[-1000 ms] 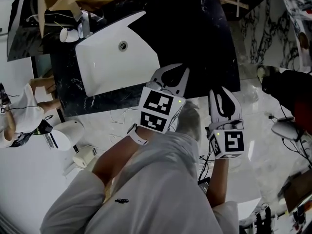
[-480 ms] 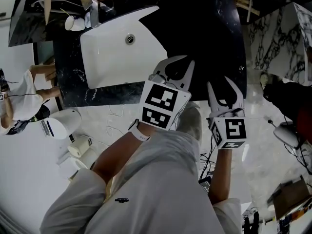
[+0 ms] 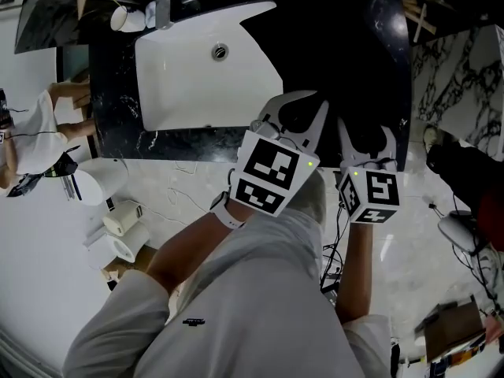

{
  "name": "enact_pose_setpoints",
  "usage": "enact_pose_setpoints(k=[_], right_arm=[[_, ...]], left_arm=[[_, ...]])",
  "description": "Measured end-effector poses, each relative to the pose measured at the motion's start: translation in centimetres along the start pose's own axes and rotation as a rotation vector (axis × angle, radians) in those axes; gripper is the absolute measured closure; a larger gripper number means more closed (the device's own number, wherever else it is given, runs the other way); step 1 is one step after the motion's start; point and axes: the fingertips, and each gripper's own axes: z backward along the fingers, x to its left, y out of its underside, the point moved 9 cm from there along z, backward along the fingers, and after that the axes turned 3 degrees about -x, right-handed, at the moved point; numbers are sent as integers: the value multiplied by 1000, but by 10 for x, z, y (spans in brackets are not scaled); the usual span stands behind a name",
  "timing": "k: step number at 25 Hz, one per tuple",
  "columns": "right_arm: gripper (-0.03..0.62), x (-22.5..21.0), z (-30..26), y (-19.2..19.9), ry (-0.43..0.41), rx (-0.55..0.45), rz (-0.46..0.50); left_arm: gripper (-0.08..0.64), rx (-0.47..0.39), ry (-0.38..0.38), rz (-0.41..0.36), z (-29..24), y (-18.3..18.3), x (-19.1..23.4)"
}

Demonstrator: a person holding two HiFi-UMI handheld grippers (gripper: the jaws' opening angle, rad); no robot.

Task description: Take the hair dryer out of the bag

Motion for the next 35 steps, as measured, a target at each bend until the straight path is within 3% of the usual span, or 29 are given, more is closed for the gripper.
enact_pose_setpoints(k=[10,16,20,29,35], right_arm=[[320,-6,-37,3,41,46,28],[323,0,-53,6,101,200,119],[344,-1,-57,5,107,219,121],[382,-3,-48,4,83,140,83],[387,1,-36,5,63,89,6]], left_arm=[[537,-18,2,34,0,3,5],[537,-21,5,53,1,5,11],[537,-25,5,63,3,7,10],[537,-27,0,60,8,10,13],[537,-22,4,45,12,13,11]])
